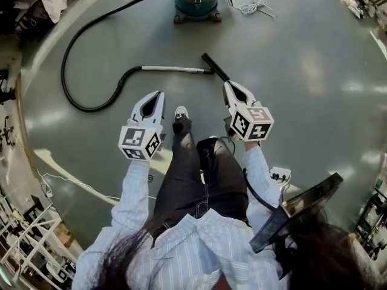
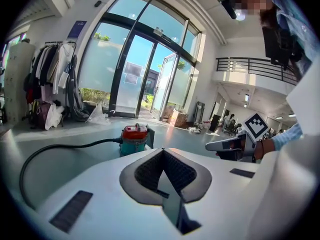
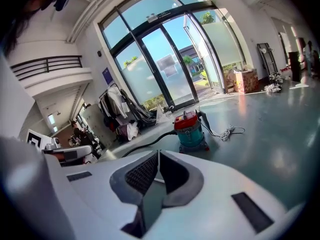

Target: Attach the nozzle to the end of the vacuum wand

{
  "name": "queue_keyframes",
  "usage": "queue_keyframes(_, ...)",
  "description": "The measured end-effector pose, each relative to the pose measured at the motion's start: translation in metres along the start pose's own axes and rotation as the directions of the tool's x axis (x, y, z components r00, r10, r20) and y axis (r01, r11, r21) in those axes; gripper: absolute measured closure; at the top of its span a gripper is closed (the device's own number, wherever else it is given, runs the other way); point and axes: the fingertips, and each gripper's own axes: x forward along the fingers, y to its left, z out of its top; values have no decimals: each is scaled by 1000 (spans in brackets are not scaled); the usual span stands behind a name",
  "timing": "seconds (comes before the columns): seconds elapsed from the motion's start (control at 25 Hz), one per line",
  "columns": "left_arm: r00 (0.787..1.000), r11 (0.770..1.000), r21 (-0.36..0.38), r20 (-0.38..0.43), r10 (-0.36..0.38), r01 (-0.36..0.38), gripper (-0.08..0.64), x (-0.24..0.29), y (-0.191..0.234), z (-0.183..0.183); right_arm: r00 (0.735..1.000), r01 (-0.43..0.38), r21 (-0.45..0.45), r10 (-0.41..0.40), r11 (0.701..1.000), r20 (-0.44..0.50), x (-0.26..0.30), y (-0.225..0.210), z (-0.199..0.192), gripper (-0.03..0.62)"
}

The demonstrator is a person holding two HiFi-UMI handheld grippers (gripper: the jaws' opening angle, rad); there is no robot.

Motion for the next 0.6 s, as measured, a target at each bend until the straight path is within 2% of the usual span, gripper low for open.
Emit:
queue_keyframes(0.28, 995, 998, -27, 87, -56, 59, 555, -78, -104, 58, 1000, -5, -25, 5, 1000, 13, -102, 42, 29, 575)
queue_keyframes(0.44, 989, 996, -13, 116, -90, 92, 555, -106, -133, 70, 1000, -7, -20, 7, 1000, 27, -128, 59, 29, 575)
queue_keyframes(0.6, 984, 992, 24, 123, -128, 126, 554, -125, -143, 76, 999, -7, -10, 8, 1000, 37, -144, 79, 17, 575)
